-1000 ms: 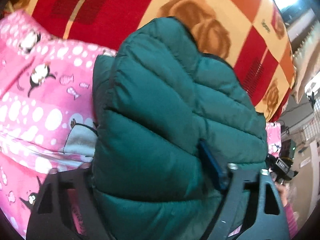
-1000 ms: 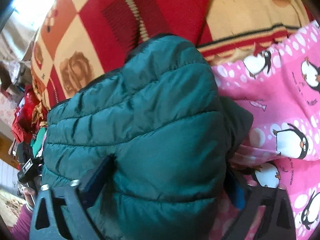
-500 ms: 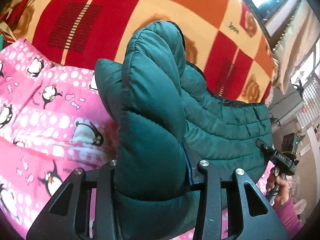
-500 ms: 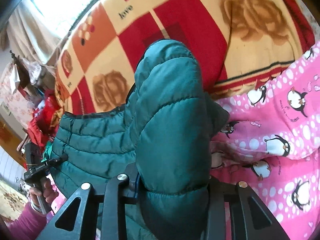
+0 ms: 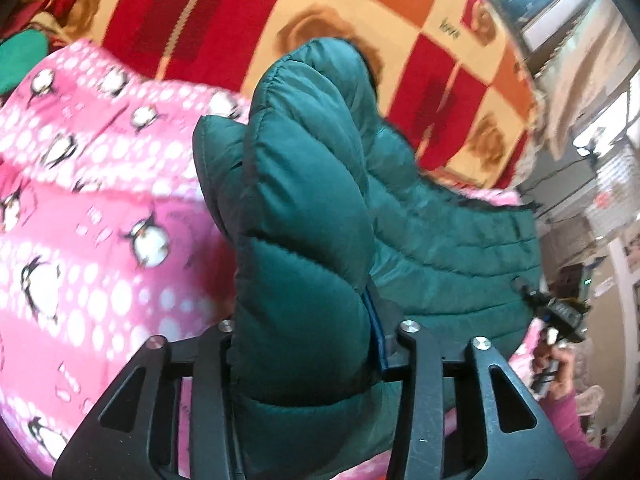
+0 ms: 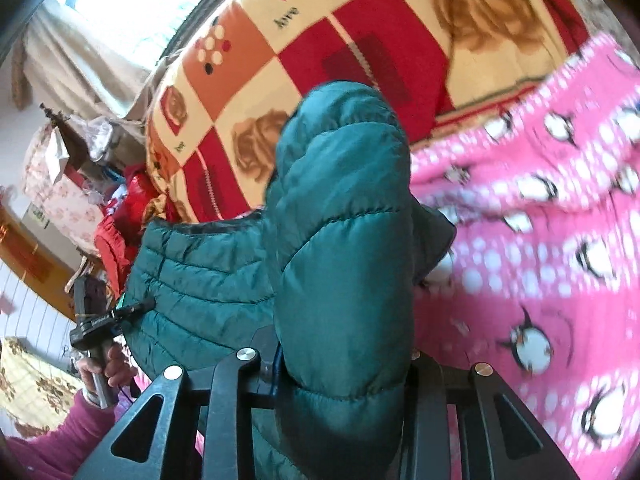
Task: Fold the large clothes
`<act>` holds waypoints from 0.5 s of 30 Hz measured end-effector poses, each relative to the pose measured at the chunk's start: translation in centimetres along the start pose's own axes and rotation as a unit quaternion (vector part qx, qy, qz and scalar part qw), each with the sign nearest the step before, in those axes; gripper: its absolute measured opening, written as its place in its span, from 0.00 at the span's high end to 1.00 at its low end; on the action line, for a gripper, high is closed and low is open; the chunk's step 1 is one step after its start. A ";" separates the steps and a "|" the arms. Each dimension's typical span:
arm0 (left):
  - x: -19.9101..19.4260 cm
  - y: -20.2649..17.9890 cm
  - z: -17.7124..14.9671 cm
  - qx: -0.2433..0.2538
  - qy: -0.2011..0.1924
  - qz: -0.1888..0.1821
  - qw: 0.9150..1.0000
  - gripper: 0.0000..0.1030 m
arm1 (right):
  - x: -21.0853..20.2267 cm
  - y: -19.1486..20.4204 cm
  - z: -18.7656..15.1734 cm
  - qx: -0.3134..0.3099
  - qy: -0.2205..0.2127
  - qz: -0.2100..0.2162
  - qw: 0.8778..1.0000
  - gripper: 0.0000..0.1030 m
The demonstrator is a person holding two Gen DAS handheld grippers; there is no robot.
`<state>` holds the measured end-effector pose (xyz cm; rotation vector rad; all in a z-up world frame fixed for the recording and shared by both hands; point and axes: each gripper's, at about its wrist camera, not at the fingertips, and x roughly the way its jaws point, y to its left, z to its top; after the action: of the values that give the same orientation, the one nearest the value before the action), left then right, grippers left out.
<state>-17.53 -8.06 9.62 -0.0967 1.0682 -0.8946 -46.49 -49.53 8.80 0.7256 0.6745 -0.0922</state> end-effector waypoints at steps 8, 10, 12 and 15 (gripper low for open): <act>2.5 2.2 -1.4 -0.043 -0.015 0.066 0.997 0.20 | 4.1 -1.2 -0.7 0.005 0.006 -0.117 0.993 0.28; 1.9 1.5 -1.7 -0.032 -0.023 0.086 0.996 0.20 | 3.5 -0.5 -0.8 -0.003 -0.001 -0.135 0.991 0.28; 1.2 0.5 -1.9 -0.012 -0.037 0.115 0.993 0.20 | 2.4 0.4 -1.0 -0.016 -0.011 -0.152 0.988 0.28; -0.2 -1.1 -2.5 0.027 -0.060 0.171 0.983 0.20 | 0.3 2.2 -1.3 -0.029 -0.031 -0.175 0.984 0.28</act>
<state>-20.18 -7.84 9.00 0.0756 0.9133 -0.5982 -46.30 -47.02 9.23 0.5397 0.7368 -0.4133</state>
